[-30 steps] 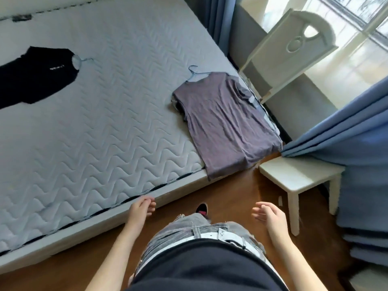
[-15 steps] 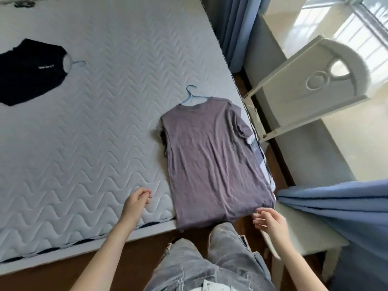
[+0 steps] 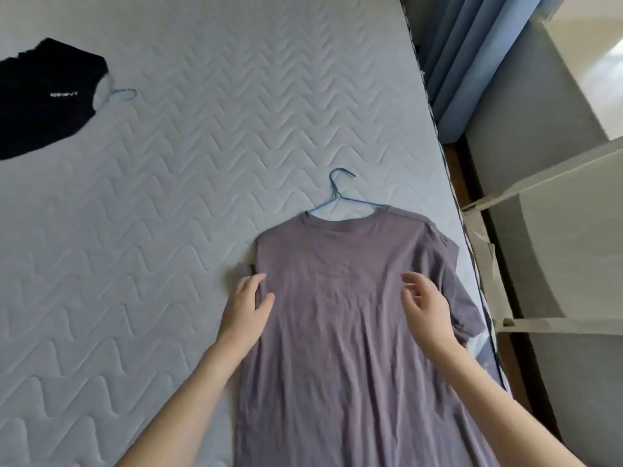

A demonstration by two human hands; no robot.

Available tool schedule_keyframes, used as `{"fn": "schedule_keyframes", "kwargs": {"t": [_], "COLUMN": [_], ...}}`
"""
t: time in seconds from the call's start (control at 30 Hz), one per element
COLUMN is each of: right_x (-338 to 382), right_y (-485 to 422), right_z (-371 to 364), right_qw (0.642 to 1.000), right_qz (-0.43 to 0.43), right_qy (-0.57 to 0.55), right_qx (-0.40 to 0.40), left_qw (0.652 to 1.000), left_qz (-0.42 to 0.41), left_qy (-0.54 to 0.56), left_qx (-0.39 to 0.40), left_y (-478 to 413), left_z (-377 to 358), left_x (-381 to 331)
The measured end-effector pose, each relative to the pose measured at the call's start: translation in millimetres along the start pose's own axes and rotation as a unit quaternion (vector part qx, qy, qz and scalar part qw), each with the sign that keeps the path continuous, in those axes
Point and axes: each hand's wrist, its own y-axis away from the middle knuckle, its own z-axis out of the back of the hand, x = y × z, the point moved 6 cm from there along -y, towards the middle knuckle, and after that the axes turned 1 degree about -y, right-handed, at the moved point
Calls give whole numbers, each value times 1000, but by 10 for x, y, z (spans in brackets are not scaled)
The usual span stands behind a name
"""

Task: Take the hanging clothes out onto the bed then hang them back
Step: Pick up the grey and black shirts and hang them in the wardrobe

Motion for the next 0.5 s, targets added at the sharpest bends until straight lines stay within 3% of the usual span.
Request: {"fn": "schedule_keyframes", "kwargs": {"t": [0.2, 0.43, 0.5], "right_x": [-721, -929, -932], "right_y": [-780, -837, -837], "right_z": [-812, -926, -934], "right_qw": [957, 944, 944], "right_qz": [125, 156, 158], "right_qy": [258, 275, 271], "right_qx": [-41, -96, -97], "left_qw": [986, 962, 968], "left_qz": [-122, -161, -154], "left_qy": [-93, -219, -199], "left_qx": [-61, -25, 11], "left_y": [-1710, -2531, -2617], "left_z": [-733, -1252, -1295], "left_x": [-275, -714, -818]}}
